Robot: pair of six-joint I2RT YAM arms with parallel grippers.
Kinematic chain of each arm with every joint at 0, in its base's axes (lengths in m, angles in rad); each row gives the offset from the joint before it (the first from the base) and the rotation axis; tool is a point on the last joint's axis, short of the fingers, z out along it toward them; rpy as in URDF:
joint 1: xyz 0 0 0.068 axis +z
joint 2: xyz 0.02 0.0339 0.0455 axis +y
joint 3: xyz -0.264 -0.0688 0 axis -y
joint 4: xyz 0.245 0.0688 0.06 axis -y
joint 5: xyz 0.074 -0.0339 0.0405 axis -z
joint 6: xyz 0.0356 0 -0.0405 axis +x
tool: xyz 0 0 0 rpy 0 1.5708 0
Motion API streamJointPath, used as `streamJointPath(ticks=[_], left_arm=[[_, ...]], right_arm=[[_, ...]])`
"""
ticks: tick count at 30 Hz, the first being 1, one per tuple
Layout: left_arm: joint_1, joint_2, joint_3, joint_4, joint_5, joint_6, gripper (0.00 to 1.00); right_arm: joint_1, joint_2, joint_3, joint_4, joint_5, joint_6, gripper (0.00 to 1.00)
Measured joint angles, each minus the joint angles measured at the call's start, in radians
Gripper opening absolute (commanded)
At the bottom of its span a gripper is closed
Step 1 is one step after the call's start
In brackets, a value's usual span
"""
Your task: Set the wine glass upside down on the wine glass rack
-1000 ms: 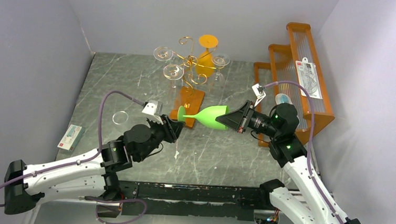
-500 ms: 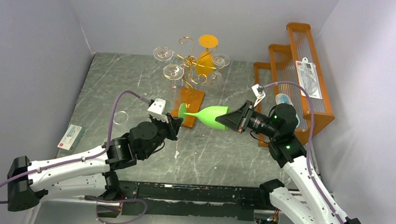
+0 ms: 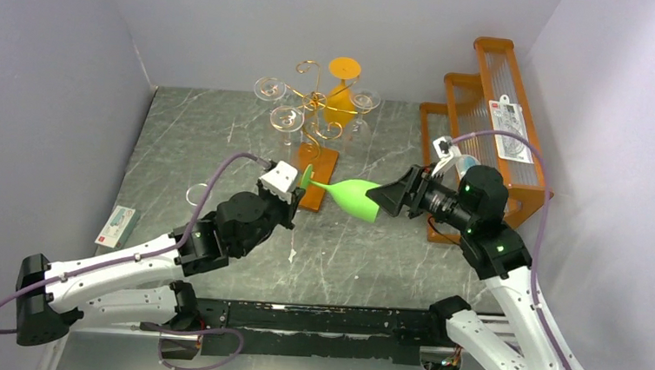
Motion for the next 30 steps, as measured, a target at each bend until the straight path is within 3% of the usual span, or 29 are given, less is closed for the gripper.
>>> streamJointPath(ticks=[4, 9, 18, 21, 24, 26, 30], left_arm=[[0.000, -0.002, 0.017, -0.033, 0.097, 0.121, 0.05], [-0.002, -0.010, 0.017, -0.066, 0.221, 0.232, 0.05], [-0.005, -0.091, -0.016, -0.018, 0.409, 0.358, 0.05], [-0.010, -0.119, -0.044, 0.018, 0.477, 0.383, 0.05], [-0.019, -0.126, -0.057, 0.037, 0.514, 0.402, 0.05], [-0.026, -0.126, -0.060, 0.039, 0.520, 0.415, 0.05], [-0.044, -0.137, -0.076, 0.045, 0.525, 0.435, 0.05]], right_arm=[[0.000, 0.016, 0.105, -0.108, 0.066, -0.107, 0.77], [0.000, 0.008, 0.136, -0.098, 0.009, -0.196, 0.77], [0.085, 0.099, 0.002, 0.042, -0.143, -0.192, 0.74], [0.204, 0.144, -0.006, 0.072, -0.140, -0.167, 0.67], [0.307, 0.184, -0.002, 0.081, -0.123, -0.149, 0.53], [0.331, 0.200, -0.002, 0.079, -0.114, -0.137, 0.46], [0.337, 0.202, -0.007, 0.079, -0.095, -0.107, 0.42]])
